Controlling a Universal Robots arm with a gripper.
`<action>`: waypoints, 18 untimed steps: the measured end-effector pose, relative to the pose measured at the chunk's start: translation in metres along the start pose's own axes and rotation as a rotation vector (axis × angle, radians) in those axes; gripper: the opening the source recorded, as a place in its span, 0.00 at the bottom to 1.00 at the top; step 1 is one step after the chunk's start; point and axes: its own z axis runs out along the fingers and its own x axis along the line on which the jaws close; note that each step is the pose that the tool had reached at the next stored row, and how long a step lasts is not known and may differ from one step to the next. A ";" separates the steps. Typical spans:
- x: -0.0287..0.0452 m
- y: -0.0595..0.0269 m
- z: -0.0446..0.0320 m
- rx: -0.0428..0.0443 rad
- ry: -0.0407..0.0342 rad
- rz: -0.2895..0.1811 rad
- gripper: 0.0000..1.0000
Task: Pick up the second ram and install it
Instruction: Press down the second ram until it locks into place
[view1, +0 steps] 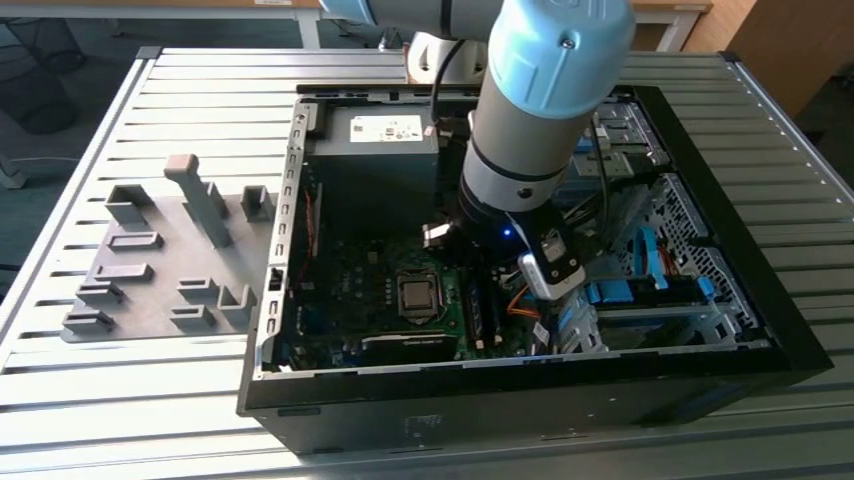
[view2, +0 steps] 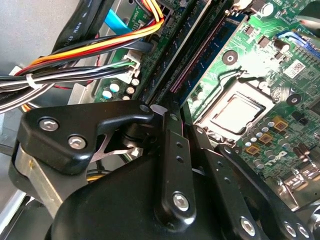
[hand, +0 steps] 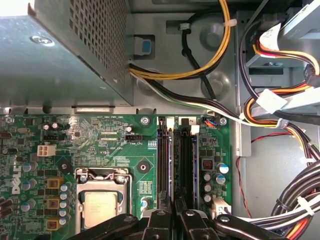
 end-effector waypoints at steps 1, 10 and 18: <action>0.0000 0.0000 0.0002 0.0001 0.0000 0.000 0.14; -0.0001 -0.0002 0.0022 0.0004 0.0001 0.000 0.14; 0.0003 0.0001 -0.0008 -0.0001 0.0000 0.000 0.14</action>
